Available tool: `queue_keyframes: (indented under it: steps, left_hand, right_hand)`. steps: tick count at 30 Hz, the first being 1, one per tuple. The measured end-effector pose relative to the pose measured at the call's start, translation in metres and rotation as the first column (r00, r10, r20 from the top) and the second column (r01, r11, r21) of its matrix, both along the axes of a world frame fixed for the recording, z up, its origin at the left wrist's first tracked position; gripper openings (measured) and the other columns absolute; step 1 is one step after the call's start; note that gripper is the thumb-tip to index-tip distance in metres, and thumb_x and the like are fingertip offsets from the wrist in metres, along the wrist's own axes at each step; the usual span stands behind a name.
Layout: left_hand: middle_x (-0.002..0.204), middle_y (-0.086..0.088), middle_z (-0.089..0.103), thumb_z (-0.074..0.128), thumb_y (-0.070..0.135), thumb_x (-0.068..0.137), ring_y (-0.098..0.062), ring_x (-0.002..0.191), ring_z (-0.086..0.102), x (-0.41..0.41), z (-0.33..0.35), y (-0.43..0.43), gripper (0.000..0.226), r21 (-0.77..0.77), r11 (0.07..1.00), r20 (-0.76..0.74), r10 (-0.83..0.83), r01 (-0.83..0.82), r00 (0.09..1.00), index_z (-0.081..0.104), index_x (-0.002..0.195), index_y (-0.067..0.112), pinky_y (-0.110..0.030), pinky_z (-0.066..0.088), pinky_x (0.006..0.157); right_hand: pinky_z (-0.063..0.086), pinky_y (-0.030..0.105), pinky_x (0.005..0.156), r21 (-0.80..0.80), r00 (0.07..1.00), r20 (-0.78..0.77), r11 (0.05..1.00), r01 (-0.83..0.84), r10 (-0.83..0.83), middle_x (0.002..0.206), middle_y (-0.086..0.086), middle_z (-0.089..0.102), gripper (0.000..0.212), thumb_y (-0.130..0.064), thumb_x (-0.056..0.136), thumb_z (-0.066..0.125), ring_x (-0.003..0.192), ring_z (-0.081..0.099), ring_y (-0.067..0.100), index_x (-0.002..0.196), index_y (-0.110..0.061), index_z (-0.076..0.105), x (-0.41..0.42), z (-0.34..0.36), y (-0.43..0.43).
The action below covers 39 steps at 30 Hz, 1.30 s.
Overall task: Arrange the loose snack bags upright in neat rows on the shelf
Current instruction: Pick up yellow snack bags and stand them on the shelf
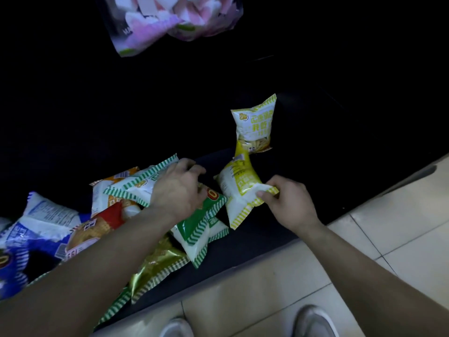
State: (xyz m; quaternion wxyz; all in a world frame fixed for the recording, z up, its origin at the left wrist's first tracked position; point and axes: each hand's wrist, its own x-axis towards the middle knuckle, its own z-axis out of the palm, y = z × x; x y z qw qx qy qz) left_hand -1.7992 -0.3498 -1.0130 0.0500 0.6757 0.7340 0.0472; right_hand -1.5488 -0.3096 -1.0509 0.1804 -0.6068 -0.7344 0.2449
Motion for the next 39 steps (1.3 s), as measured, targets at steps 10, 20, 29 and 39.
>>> queue_keyframes:
  steps: [10,20,29,39]
  left_hand:
    - [0.149,0.005,0.037,0.071,0.06,0.076,-0.02,0.134,0.039,0.044,0.004,0.005,0.09,-0.097,0.974,0.233,-0.179,0.206,0.956,0.027,0.15,0.035,-0.037,0.031,0.113]
    - [0.119,0.001,0.055,0.058,0.048,0.093,-0.022,0.112,0.055,0.049,0.001,0.039,0.039,0.083,0.991,0.194,-0.117,0.102,0.974,0.057,0.13,0.036,-0.035,0.047,0.084]
    - [0.102,-0.004,0.071,0.048,0.043,0.1,-0.027,0.095,0.065,0.039,-0.002,0.059,0.028,0.094,0.981,0.359,0.126,-0.171,0.925,0.07,0.113,0.032,-0.037,0.052,0.071]
    - [0.101,0.006,0.06,0.085,0.046,0.069,-0.012,0.086,0.06,0.046,-0.008,0.057,0.069,-0.127,0.988,0.396,0.131,-0.087,0.909,0.052,0.125,0.024,-0.028,0.051,0.073]
  right_hand:
    - [0.045,0.034,0.064,0.159,0.97,-0.204,0.973,0.166,-0.132,0.071,-0.004,0.06,0.034,-0.045,0.089,0.068,0.068,0.058,0.019,0.073,-0.015,0.064,0.006,0.022,0.008]
    - [0.054,0.036,0.073,-0.031,0.894,-0.424,0.989,0.144,-0.144,0.085,-0.01,0.067,0.034,-0.055,0.084,0.068,0.078,0.063,0.008,0.095,-0.025,0.058,0.01,0.024,0.013]
    - [0.038,0.045,0.111,-0.169,0.985,-0.169,0.983,-0.071,0.043,0.148,0.006,0.043,0.1,-0.063,0.072,0.068,0.133,0.044,0.027,0.155,-0.036,0.019,0.008,-0.018,0.027]
    - [0.045,0.045,0.1,-0.176,0.997,-0.052,0.982,-0.073,0.065,0.131,0.006,0.055,0.068,-0.044,0.089,0.062,0.121,0.051,0.029,0.149,-0.028,0.036,-0.003,-0.021,0.019]
